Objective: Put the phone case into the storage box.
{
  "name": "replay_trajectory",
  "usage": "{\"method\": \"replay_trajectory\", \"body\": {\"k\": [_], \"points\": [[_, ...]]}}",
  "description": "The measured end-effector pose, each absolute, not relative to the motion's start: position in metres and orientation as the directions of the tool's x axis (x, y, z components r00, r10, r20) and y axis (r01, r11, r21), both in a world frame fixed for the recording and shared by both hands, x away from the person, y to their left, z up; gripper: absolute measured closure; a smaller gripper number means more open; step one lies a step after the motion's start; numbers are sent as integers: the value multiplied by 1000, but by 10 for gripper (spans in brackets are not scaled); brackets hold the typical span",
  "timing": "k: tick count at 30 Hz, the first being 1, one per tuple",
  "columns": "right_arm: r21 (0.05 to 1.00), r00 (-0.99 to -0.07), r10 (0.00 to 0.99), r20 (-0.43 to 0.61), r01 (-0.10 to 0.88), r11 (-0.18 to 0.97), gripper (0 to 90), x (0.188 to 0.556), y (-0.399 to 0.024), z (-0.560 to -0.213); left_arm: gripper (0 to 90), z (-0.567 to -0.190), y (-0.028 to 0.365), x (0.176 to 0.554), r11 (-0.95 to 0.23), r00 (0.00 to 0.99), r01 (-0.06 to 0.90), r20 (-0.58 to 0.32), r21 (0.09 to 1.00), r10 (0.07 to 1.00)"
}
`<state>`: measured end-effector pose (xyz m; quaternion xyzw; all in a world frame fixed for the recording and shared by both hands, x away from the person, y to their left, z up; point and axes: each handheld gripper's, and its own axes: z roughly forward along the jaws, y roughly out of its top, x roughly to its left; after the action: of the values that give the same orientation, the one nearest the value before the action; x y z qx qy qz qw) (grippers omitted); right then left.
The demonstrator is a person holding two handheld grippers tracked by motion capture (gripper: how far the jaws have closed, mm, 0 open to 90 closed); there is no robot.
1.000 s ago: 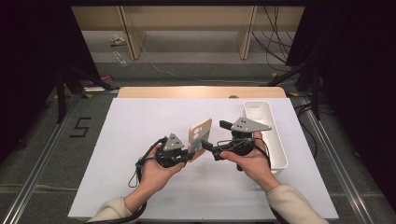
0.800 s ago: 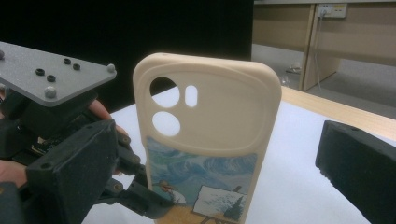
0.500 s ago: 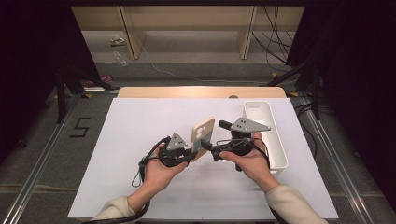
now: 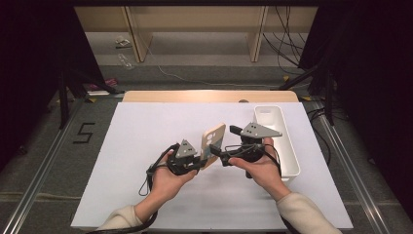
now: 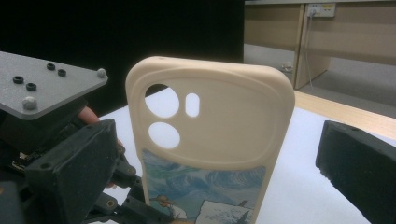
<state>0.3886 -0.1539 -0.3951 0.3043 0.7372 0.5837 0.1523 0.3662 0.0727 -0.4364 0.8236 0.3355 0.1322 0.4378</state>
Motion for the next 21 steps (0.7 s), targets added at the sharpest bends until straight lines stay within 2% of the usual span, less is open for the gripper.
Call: {"method": "replay_trajectory", "body": {"k": [21], "points": [[953, -748, 650, 130, 276, 127, 1, 390, -151, -395, 796, -437, 69, 366, -392, 741, 436, -76, 810, 668]]}}
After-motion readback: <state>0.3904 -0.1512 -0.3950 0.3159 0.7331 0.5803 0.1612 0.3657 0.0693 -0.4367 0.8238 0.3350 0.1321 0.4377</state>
